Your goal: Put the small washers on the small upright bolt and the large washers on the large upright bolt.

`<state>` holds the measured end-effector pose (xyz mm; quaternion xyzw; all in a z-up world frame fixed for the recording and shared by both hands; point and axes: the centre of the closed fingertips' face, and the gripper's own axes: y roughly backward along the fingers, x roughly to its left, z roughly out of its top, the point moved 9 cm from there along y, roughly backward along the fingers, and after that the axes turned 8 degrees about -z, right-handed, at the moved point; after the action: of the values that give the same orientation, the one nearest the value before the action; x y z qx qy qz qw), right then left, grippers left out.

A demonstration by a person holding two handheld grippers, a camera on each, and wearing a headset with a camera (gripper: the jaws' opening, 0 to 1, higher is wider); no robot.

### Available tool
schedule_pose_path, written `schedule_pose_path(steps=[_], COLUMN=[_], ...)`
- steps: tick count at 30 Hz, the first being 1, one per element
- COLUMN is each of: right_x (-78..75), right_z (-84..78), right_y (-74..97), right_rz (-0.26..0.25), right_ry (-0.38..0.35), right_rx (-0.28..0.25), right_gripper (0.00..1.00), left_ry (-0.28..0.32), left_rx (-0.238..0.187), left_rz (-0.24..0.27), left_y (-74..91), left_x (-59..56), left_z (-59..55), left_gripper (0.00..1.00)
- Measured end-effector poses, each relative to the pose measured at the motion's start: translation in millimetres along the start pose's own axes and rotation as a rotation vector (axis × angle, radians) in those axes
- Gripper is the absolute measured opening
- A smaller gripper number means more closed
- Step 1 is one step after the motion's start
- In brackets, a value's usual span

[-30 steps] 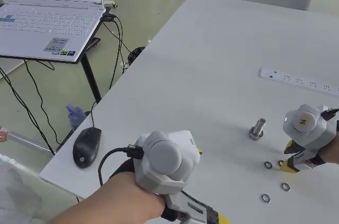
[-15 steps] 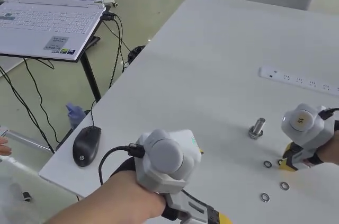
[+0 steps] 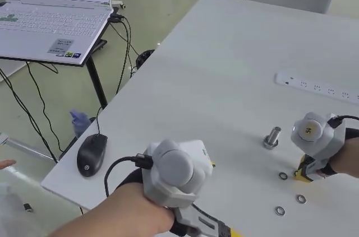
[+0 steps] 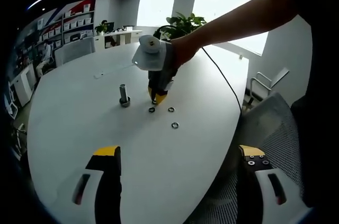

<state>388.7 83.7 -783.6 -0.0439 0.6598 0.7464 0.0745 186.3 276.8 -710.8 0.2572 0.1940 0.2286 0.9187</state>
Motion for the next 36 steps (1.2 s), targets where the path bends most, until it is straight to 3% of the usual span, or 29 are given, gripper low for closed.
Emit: schedule_pose_path(steps=[8, 16, 23, 36], right_x=[-6.6, -4.9, -7.4, -8.9], right_z=[-4.2, -3.7, -11.4, -55.9], right_y=[-4.3, -4.0, 11.4, 41.8], right_rz=[-0.002, 0.001, -0.007, -0.047], right_ry=[-0.053, -0.047, -0.077, -0.174], right_rx=[-0.014, -0.014, -0.029, -0.007], right_gripper=[0.12, 0.12, 0.12, 0.12], left_ry=[-0.005, -0.010, -0.005, -0.029], left_rx=[0.002, 0.007, 0.000, -0.011], left_rz=[0.001, 0.007, 0.013, -0.005], left_y=[0.8, 4.0, 5.3, -1.6], left_x=[-0.5, 2.0, 3.1, 1.9], left_z=[2.8, 4.8, 6.2, 13.6], left_gripper=[0.90, 0.89, 0.89, 0.90])
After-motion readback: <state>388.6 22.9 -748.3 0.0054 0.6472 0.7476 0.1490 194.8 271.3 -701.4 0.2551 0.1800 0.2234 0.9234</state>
